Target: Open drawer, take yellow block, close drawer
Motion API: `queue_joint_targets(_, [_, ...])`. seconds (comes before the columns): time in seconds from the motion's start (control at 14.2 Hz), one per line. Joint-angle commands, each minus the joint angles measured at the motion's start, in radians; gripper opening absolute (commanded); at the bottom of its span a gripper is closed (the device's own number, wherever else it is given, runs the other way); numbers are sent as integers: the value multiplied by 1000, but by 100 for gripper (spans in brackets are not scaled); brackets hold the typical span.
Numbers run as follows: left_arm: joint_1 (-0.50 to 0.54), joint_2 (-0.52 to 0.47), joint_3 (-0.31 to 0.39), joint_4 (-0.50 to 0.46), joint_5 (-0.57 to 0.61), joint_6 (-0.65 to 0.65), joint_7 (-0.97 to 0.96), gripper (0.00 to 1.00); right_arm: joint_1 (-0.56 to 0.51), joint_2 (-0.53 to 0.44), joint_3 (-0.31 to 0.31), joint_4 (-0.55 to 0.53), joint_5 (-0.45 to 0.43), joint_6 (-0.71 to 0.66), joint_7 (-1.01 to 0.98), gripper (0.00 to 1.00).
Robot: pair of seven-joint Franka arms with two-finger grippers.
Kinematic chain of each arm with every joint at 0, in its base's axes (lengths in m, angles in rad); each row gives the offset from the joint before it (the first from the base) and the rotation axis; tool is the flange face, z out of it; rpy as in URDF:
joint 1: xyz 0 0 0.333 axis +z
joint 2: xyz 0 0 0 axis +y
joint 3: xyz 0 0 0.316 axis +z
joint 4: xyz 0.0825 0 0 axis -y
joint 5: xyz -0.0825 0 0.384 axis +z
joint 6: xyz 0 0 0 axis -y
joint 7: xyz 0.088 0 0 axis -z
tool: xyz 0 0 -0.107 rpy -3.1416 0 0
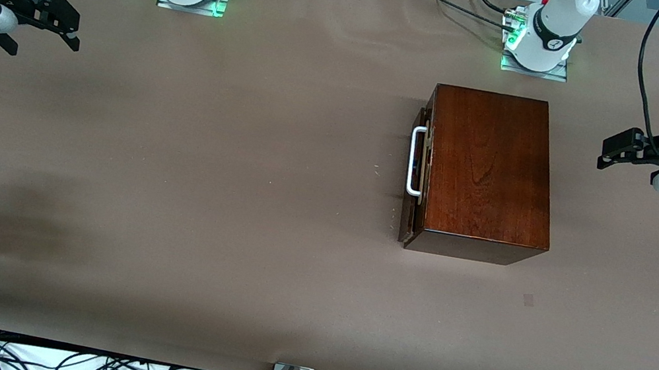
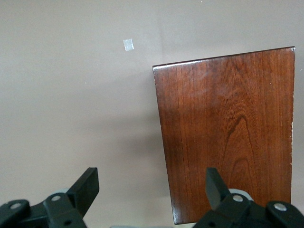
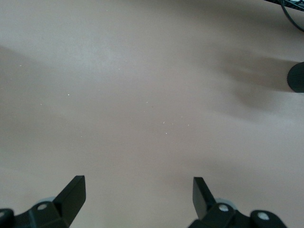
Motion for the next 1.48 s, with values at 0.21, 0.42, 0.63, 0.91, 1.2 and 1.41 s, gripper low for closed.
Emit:
queue_joint_targets(0.21, [-7, 3, -24, 1, 11, -18, 3, 100, -7, -8, 5, 2, -13, -13, 16, 100])
queue_joint_targets(0.42, [-7, 3, -27, 1, 11, -18, 4, 100, -7, -8, 5, 2, -13, -13, 16, 100])
queue_joint_targets(0.63, [-7, 3, -30, 1, 11, -21, 6, 100, -7, -8, 5, 2, -13, -12, 16, 100])
queue_joint_targets(0.91, [-7, 14, -99, 1, 9, -21, -23, 100, -7, -8, 5, 2, -13, -12, 16, 100])
queue_joint_targets(1.2, [-7, 35, -246, 2, 18, -11, -254, 100, -7, -7, 7, 2, -13, -12, 18, 100])
queue_joint_targets(1.41, [-8, 66, -361, 1, 21, 25, -453, 100, -7, -7, 5, 2, -13, -12, 18, 100])
